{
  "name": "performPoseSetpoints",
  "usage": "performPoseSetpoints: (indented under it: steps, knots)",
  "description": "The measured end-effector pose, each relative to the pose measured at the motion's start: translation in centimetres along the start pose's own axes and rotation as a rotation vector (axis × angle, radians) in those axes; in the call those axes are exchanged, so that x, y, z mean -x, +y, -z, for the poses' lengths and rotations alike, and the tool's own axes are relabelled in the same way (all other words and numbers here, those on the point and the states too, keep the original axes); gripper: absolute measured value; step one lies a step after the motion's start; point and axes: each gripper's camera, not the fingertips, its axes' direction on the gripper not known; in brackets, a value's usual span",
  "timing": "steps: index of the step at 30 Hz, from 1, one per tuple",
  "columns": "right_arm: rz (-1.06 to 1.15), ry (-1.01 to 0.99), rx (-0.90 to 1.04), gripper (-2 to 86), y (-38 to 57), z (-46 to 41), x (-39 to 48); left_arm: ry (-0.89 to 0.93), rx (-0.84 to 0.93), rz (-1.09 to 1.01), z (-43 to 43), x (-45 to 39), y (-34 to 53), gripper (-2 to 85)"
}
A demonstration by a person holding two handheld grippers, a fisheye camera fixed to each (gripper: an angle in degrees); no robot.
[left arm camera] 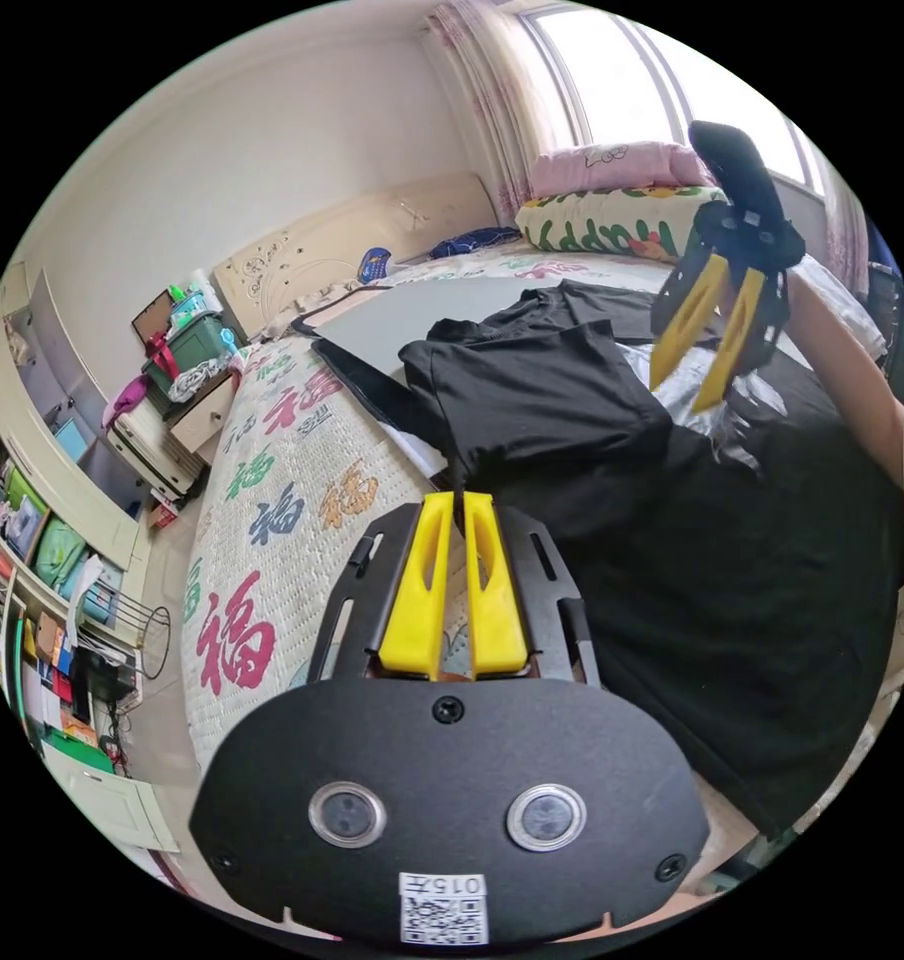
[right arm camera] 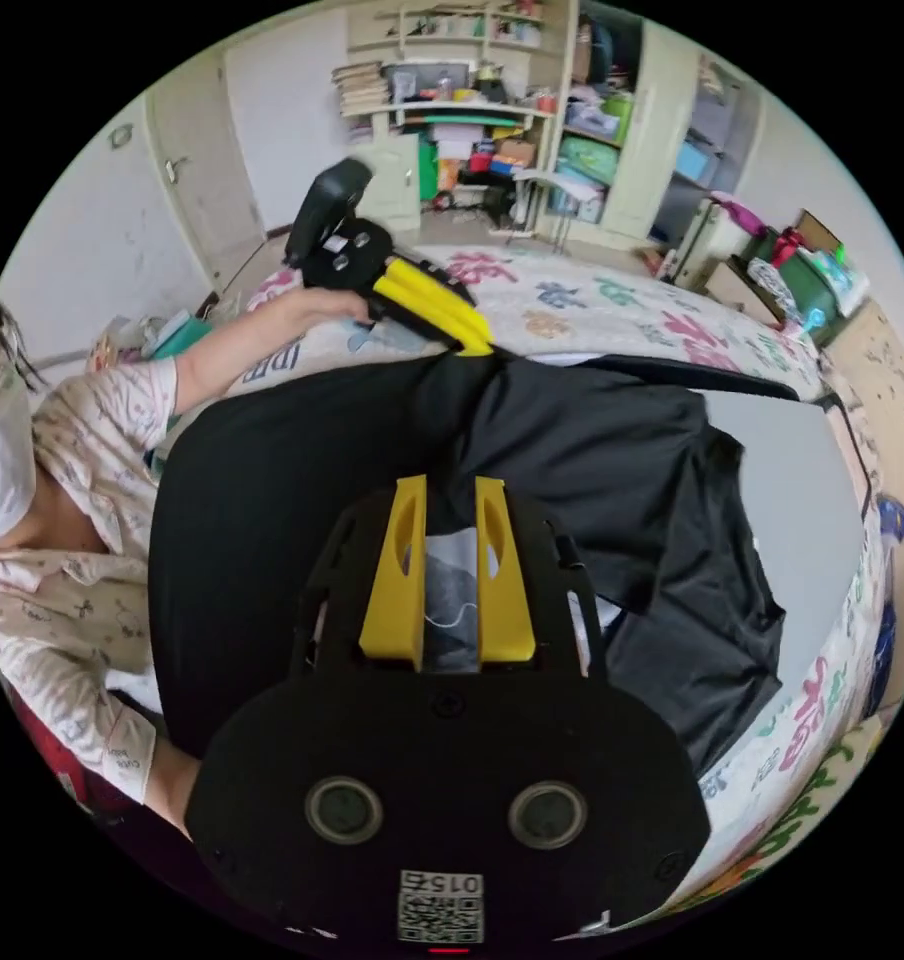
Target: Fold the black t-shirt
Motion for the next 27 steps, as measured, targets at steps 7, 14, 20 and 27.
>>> performPoseSetpoints:
  steps: [7, 14, 20, 27]
  knots:
    - [-0.506, 0.232, -0.063, 8.7, 0.4, 1.1, -7.6, 0.046, -0.135, -0.083, 3.9, -2.4, -0.4, 1.2]
    - [-0.534, 0.179, 0.065, 6.5, -3.2, -1.3, -8.5, 0.194, -0.111, -0.308, 3.7, -8.2, -3.7, 1.0]
    - [-0.531, 0.212, 0.109, -0.4, -5.7, -1.8, -8.2, 0.245, -0.089, -0.294, 2.4, -6.7, -4.5, 0.0]
    - [-0.575, 0.277, 0.147, 3.1, -7.5, 0.3, -7.6, 0.181, -0.109, -0.32, 3.0, -7.6, -5.4, -0.2]
